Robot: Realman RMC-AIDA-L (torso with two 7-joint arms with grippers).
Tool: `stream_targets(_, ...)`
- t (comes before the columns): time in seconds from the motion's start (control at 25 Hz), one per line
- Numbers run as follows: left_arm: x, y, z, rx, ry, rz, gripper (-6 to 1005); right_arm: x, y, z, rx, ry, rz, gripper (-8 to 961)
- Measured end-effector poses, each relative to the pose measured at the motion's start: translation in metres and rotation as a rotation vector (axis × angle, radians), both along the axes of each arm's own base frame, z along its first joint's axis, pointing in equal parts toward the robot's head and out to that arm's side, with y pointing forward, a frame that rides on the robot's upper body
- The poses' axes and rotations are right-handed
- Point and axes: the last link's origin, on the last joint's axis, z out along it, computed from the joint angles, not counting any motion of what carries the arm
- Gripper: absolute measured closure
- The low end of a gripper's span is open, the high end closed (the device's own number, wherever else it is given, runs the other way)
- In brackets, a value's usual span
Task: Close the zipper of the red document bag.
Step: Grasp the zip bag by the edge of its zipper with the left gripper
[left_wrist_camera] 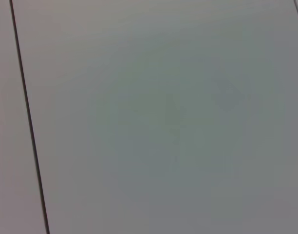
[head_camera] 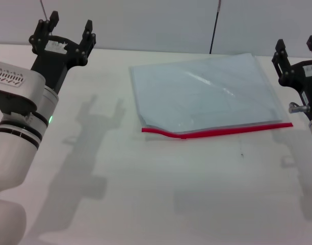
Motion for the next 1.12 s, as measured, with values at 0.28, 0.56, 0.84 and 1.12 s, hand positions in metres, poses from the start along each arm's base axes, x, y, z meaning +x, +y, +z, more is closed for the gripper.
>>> stream_targets(0.28,0.0000,0.0000,0.0001,0.001,0.000,0.000,269,-0.0005,0.0003,0.0001,0.000,0.000,0.001,285)
stream_targets(0.56,-0.0002,0.0002,0.0006,0.002,-0.001,0.001,276,-0.0003,0.0004,0.0000,0.000,0.001,0.000,284)
stream_targets(0.84,-0.0004,0.0004,0.0006,0.002,0.000,0.002,282,0.0016,0.0019,0.0012,0.006,0.014,-0.019,284)
stream_targets(1.12,0.0006,-0.0002,-0.0014,-0.004,0.007,-0.002,288,0.0019,0.0014,0.0006,0.005,0.015,-0.020,285)
